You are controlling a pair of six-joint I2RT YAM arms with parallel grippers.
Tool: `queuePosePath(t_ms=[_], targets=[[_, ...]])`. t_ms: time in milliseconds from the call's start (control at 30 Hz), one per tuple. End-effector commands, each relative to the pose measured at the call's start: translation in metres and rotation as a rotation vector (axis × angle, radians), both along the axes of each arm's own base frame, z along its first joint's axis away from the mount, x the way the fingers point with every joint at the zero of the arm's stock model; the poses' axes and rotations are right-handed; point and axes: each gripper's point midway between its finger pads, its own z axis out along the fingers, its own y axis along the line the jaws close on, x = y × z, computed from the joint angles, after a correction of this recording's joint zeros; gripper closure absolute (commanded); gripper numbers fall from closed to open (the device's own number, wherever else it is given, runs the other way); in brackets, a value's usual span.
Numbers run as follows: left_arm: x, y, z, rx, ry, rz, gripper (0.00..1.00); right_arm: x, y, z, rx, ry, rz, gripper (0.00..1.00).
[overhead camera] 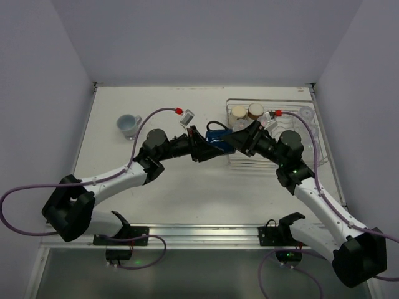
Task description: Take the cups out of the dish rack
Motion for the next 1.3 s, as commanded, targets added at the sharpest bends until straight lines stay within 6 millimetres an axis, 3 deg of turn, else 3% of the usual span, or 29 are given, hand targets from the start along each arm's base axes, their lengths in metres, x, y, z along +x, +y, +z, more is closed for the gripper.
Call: queuePosePath(t_ms=[0, 33, 133, 167, 300, 333, 367, 400, 433, 500, 667, 733, 767, 833, 867, 900, 933, 967, 1000, 1067, 1100, 1167, 1200, 1233, 1267], targets=[[-0.006, -0.001, 0.04, -0.114, -0.102, -0.014, 0.64, -0.007, 0.012, 0.036, 0.114, -0.092, 0.068, 0.75], [-0.005, -0.001, 0.04, -0.118, -0.107, -0.005, 0.77, -0.007, 0.014, 0.034, 0.119, -0.081, 0.071, 0.75], [-0.003, 0.008, 0.05, -0.14, -0.147, 0.056, 1.0, -0.007, 0.017, 0.025, 0.122, -0.053, 0.073, 0.66], [-0.001, 0.01, 0.048, -0.129, -0.143, 0.079, 1.0, -0.007, 0.016, 0.024, 0.121, -0.051, 0.07, 0.48], [0.019, 0.027, 0.05, -0.085, -0.162, 0.249, 1.0, -0.003, 0.015, 0.013, 0.069, -0.031, 0.055, 0.04], [0.02, 0.033, 0.058, -0.081, -0.201, 0.282, 1.0, -0.002, 0.015, 0.01, 0.054, -0.025, 0.052, 0.01], [0.025, 0.036, 0.049, -0.034, -0.179, 0.316, 1.0, -0.001, 0.014, 0.005, 0.034, -0.009, 0.047, 0.01], [0.034, 0.041, 0.057, -0.026, -0.186, 0.377, 1.0, 0.0, 0.013, 0.004, 0.023, -0.014, 0.037, 0.01], [0.04, 0.046, 0.046, 0.048, -0.182, 0.409, 1.0, 0.001, 0.011, 0.003, 0.017, -0.014, 0.021, 0.01], [0.054, 0.055, 0.055, 0.082, -0.196, 0.5, 1.0, 0.001, 0.009, 0.001, -0.008, -0.017, 0.015, 0.01], [0.086, 0.075, 0.04, 0.309, -0.177, 0.643, 1.0, 0.002, 0.0, -0.004, -0.062, -0.02, -0.034, 0.01], [0.104, 0.091, 0.02, 0.416, -0.137, 0.7, 1.0, 0.001, -0.005, -0.007, -0.095, -0.032, -0.053, 0.01], [0.109, 0.095, 0.023, 0.437, -0.138, 0.709, 1.0, 0.001, -0.006, -0.006, -0.103, -0.037, -0.061, 0.01], [0.126, 0.115, -0.009, 0.59, -0.078, 0.742, 1.0, 0.005, -0.013, -0.009, -0.137, -0.052, -0.098, 0.01], [0.134, 0.12, -0.003, 0.609, -0.078, 0.748, 1.0, 0.004, -0.015, -0.01, -0.152, -0.053, -0.107, 0.01], [0.14, 0.126, -0.011, 0.652, -0.061, 0.749, 1.0, 0.007, -0.019, -0.011, -0.178, -0.066, -0.126, 0.01], [0.149, 0.139, -0.037, 0.762, -0.013, 0.754, 1.0, 0.006, -0.021, -0.015, -0.197, -0.056, -0.128, 0.01], [0.158, 0.145, -0.033, 0.79, -0.022, 0.779, 1.0, 0.006, -0.022, -0.013, -0.205, -0.065, -0.135, 0.01], [0.172, 0.158, -0.048, 0.876, -0.021, 0.824, 1.0, 0.006, -0.023, -0.014, -0.223, -0.079, -0.135, 0.01], [0.184, 0.169, -0.05, 0.954, -0.009, 0.864, 1.0, 0.004, -0.025, -0.016, -0.248, -0.084, -0.126, 0.01], [0.193, 0.172, -0.068, 1.015, 0.008, 0.862, 1.0, 0.002, -0.024, -0.017, -0.255, -0.085, -0.115, 0.01], [0.206, 0.176, -0.068, 1.052, 0.009, 0.887, 1.0, 0.0, -0.024, -0.019, -0.271, -0.094, -0.102, 0.01], [0.215, 0.179, -0.084, 1.097, 0.023, 0.887, 1.0, -0.001, -0.024, -0.02, -0.276, -0.094, -0.096, 0.01], [0.223, 0.18, -0.081, 1.108, 0.02, 0.901, 1.0, -0.002, -0.023, -0.023, -0.283, -0.095, -0.09, 0.01], [0.231, 0.182, -0.098, 1.157, 0.037, 0.896, 1.0, -0.002, -0.024, -0.024, -0.293, -0.099, -0.087, 0.01]])
